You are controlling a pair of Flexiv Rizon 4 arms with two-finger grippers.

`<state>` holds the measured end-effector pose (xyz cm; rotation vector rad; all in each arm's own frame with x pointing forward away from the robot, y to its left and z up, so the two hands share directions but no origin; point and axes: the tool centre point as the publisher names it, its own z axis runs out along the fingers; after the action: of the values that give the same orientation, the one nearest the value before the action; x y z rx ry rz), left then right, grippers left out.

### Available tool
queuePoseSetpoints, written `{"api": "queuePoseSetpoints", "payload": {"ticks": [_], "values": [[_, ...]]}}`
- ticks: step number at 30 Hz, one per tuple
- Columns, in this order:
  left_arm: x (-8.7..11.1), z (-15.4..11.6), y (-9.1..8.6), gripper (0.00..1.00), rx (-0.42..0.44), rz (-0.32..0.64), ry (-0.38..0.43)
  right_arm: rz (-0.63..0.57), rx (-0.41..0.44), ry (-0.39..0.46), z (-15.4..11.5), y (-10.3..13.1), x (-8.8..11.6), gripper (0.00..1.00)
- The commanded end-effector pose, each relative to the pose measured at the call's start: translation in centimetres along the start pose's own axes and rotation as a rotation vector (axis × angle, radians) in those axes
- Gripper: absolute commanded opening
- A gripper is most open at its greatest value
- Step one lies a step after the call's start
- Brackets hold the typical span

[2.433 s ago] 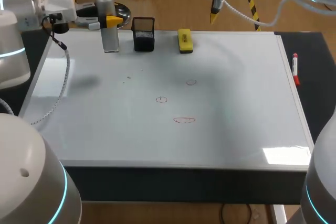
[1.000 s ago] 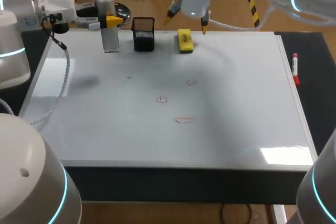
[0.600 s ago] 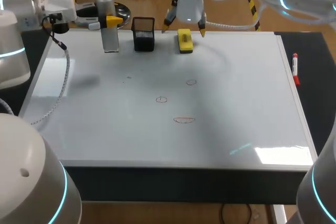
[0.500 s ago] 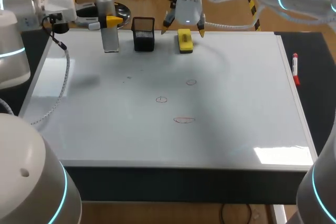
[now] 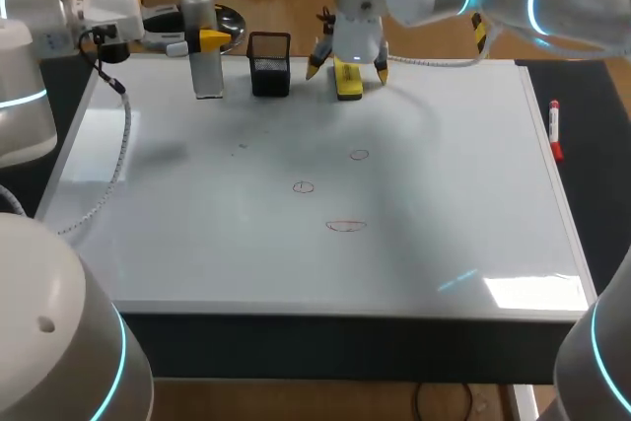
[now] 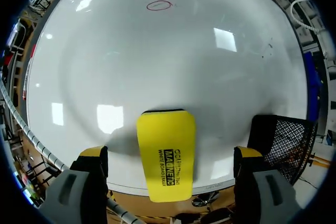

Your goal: Pick up the inspection probe, press it on each red-marked spot on the whiteboard one by one, put down the probe, pick up the eraser, and wipe off all the red marks.

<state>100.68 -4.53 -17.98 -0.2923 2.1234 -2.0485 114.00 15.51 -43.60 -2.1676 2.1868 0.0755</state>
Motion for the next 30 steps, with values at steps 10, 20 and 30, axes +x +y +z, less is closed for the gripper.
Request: {"api": "queuePoseSetpoints", "payload": {"ticks": [10, 20, 30], "values": [[0.1, 0.0, -0.1, 0.00, 0.000, 0.002, -0.004, -0.042, -0.045, 0.044, 0.5, -1.1, 0.3, 1.00], [0.1, 0.0, -0.1, 0.00, 0.000, 0.002, -0.004, -0.064, -0.071, 0.072, 0.6, -1.8, 0.0, 1.00], [0.1, 0.0, -0.1, 0.00, 0.000, 0.002, -0.004, -0.055, -0.088, 0.079, 1.2, -1.3, -0.3, 0.31]]}}
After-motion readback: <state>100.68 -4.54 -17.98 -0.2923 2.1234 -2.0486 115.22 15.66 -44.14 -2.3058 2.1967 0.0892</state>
